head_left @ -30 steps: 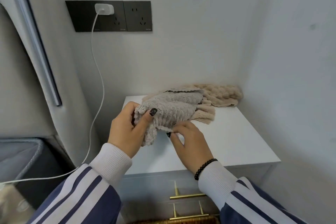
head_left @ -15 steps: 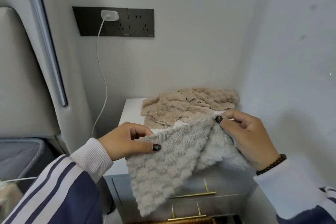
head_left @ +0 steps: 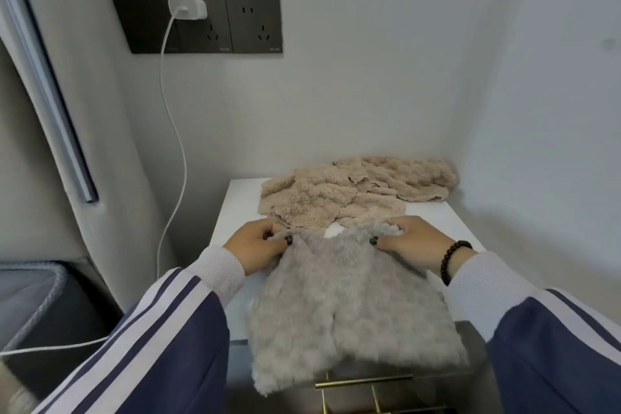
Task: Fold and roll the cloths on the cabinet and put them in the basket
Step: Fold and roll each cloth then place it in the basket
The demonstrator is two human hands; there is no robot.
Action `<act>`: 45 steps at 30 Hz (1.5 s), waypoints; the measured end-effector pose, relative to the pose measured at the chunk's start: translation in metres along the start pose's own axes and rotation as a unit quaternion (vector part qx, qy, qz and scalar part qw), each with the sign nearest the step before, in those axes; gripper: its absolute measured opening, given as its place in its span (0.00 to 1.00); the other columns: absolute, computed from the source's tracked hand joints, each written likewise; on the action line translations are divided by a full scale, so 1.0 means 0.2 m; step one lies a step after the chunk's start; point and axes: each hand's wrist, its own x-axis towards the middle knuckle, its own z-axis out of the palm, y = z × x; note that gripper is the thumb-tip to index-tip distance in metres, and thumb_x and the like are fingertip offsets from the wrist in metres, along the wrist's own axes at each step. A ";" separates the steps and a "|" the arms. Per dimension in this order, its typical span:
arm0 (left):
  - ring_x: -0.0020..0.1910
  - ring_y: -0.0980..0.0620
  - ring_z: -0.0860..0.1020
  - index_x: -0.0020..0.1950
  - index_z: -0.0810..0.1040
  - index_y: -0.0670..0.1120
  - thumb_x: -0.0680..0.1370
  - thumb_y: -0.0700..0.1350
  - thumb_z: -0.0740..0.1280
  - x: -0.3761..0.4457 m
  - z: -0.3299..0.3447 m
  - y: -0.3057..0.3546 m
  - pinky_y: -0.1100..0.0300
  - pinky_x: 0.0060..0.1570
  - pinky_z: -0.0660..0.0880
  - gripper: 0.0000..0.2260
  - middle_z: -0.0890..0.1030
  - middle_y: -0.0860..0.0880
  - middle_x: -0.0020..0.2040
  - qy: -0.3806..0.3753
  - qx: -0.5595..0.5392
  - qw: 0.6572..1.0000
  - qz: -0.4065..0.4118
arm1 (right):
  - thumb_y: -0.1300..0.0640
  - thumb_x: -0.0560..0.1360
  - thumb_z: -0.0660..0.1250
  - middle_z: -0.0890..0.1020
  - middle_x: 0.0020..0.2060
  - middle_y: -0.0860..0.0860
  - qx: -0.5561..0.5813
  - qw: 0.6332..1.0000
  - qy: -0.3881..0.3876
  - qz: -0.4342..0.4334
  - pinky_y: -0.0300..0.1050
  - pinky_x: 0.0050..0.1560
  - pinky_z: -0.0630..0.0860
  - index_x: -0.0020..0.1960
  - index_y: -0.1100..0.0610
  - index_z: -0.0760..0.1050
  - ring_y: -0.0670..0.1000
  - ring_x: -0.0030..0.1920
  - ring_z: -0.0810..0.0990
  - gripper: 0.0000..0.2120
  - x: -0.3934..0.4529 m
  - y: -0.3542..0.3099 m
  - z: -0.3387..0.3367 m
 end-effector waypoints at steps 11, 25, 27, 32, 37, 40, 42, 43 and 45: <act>0.33 0.50 0.74 0.50 0.77 0.47 0.78 0.49 0.65 0.30 -0.01 0.00 0.61 0.30 0.68 0.07 0.78 0.48 0.44 0.199 -0.051 0.978 -0.034 | 0.61 0.78 0.62 0.67 0.30 0.54 0.076 0.991 0.110 -0.008 0.41 0.30 0.60 0.35 0.57 0.63 0.51 0.27 0.64 0.14 0.29 -0.07 0.00; 0.30 0.54 0.73 0.41 0.82 0.49 0.71 0.52 0.74 -0.08 -0.12 0.20 0.63 0.32 0.71 0.08 0.78 0.52 0.33 -0.095 0.029 0.995 -0.015 | 0.55 0.72 0.73 0.69 0.32 0.55 0.031 0.992 -0.113 0.047 0.37 0.25 0.68 0.45 0.61 0.75 0.49 0.28 0.66 0.11 -0.15 -0.21 -0.26; 0.32 0.52 0.74 0.43 0.82 0.42 0.71 0.52 0.74 -0.08 -0.10 0.20 0.62 0.35 0.72 0.14 0.79 0.49 0.35 -0.036 0.039 0.999 -0.007 | 0.58 0.74 0.72 0.70 0.33 0.55 0.114 0.988 -0.083 0.068 0.39 0.27 0.72 0.42 0.59 0.71 0.49 0.28 0.71 0.09 -0.13 -0.23 -0.20; 0.34 0.50 0.71 0.41 0.79 0.37 0.74 0.46 0.72 -0.11 -0.18 0.36 0.63 0.32 0.69 0.11 0.76 0.46 0.33 0.205 -0.141 0.967 0.061 | 0.64 0.75 0.68 0.74 0.34 0.56 0.301 0.946 0.114 0.021 0.43 0.32 0.74 0.37 0.58 0.74 0.54 0.33 0.75 0.08 -0.08 -0.40 -0.30; 0.39 0.55 0.77 0.40 0.79 0.52 0.74 0.42 0.71 -0.32 -0.36 0.62 0.63 0.40 0.77 0.06 0.81 0.51 0.39 0.303 -0.229 0.896 0.230 | 0.61 0.74 0.70 0.83 0.40 0.49 0.253 0.921 0.233 -0.181 0.42 0.44 0.78 0.44 0.51 0.81 0.49 0.43 0.81 0.05 -0.30 -0.58 -0.55; 0.38 0.60 0.79 0.41 0.80 0.53 0.73 0.38 0.72 -0.46 -0.40 0.60 0.66 0.40 0.77 0.09 0.82 0.57 0.38 0.257 -0.157 0.899 0.318 | 0.64 0.73 0.70 0.83 0.39 0.46 0.171 0.926 0.244 -0.232 0.36 0.44 0.77 0.41 0.50 0.82 0.43 0.42 0.81 0.10 -0.47 -0.53 -0.56; 0.38 0.64 0.78 0.39 0.81 0.54 0.71 0.37 0.73 -0.51 -0.37 0.49 0.68 0.41 0.76 0.11 0.83 0.59 0.38 0.217 -0.055 0.912 0.345 | 0.66 0.72 0.70 0.84 0.38 0.44 0.123 0.941 0.223 -0.224 0.33 0.44 0.76 0.41 0.49 0.82 0.40 0.41 0.80 0.12 -0.56 -0.42 -0.51; 0.39 0.64 0.79 0.40 0.82 0.54 0.71 0.39 0.73 -0.54 -0.35 0.41 0.68 0.43 0.76 0.09 0.83 0.60 0.39 0.188 -0.021 0.921 0.342 | 0.66 0.72 0.71 0.85 0.39 0.45 0.099 0.952 0.202 -0.209 0.32 0.45 0.75 0.42 0.50 0.83 0.40 0.42 0.81 0.11 -0.60 -0.34 -0.46; 0.39 0.64 0.80 0.43 0.82 0.58 0.71 0.38 0.75 -0.62 -0.28 0.25 0.70 0.43 0.74 0.14 0.84 0.59 0.39 0.118 0.002 0.946 0.302 | 0.64 0.71 0.73 0.86 0.43 0.47 0.051 0.974 0.149 -0.163 0.31 0.46 0.74 0.44 0.51 0.85 0.42 0.45 0.82 0.09 -0.64 -0.17 -0.35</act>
